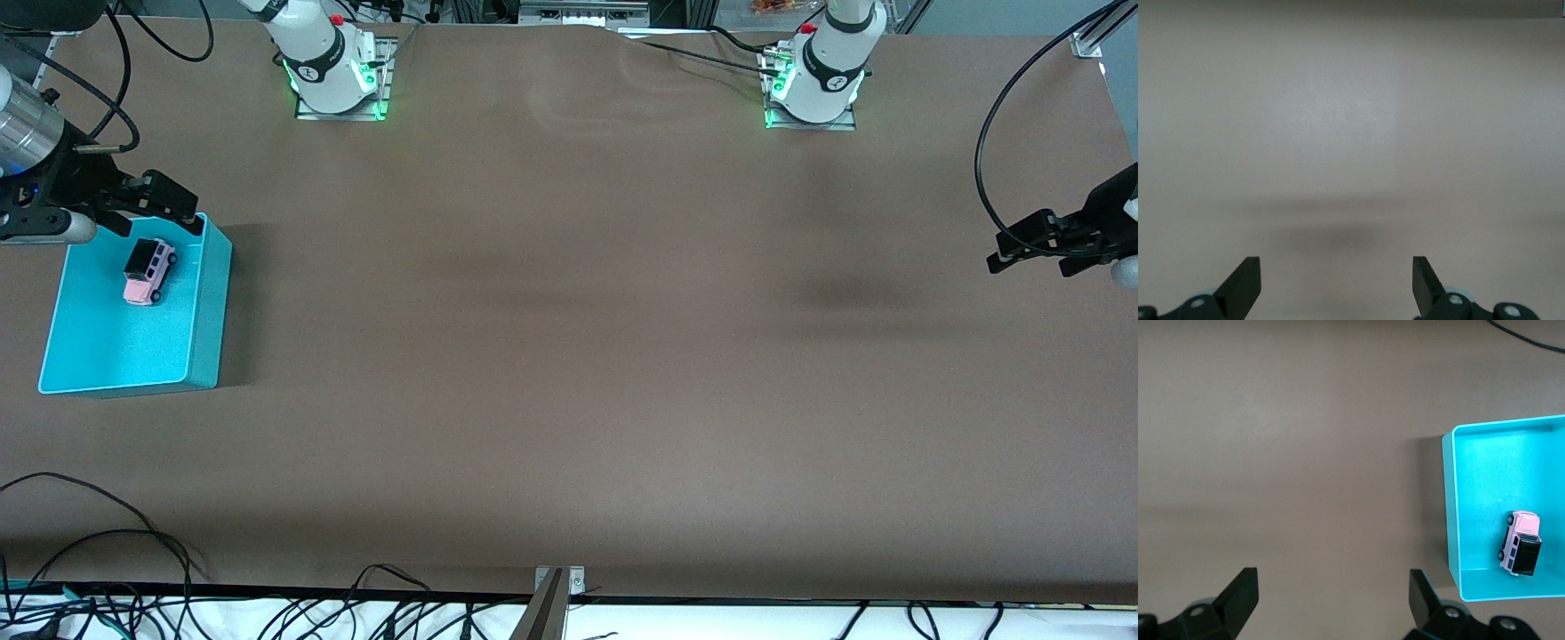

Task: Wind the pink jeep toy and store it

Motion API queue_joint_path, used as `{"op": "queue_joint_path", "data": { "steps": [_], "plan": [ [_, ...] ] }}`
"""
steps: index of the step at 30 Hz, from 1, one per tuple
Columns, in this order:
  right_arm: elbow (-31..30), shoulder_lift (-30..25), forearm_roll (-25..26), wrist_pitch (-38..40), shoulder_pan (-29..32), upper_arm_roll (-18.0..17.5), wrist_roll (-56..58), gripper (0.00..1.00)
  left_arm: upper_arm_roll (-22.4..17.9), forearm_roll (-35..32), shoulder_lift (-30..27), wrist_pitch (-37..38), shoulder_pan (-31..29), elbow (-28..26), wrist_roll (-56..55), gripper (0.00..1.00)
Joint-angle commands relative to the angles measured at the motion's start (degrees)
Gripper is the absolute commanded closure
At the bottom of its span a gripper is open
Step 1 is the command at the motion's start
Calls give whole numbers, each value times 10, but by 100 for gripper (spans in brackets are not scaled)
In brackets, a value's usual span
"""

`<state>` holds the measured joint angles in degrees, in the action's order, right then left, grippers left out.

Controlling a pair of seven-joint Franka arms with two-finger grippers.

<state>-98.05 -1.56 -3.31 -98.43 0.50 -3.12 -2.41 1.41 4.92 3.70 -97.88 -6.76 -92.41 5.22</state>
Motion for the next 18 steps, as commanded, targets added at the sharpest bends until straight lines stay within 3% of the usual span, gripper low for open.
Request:
{"op": "queue_joint_path", "data": {
  "steps": [1,18],
  "plan": [
    [25,14,-4,6,-2,6,-1,0,1,18,6,13,-4,17,0,0],
    [29,23,-5,6,-2,17,-1,0,1,18,7,13,-4,17,0,0]
  ]
}}
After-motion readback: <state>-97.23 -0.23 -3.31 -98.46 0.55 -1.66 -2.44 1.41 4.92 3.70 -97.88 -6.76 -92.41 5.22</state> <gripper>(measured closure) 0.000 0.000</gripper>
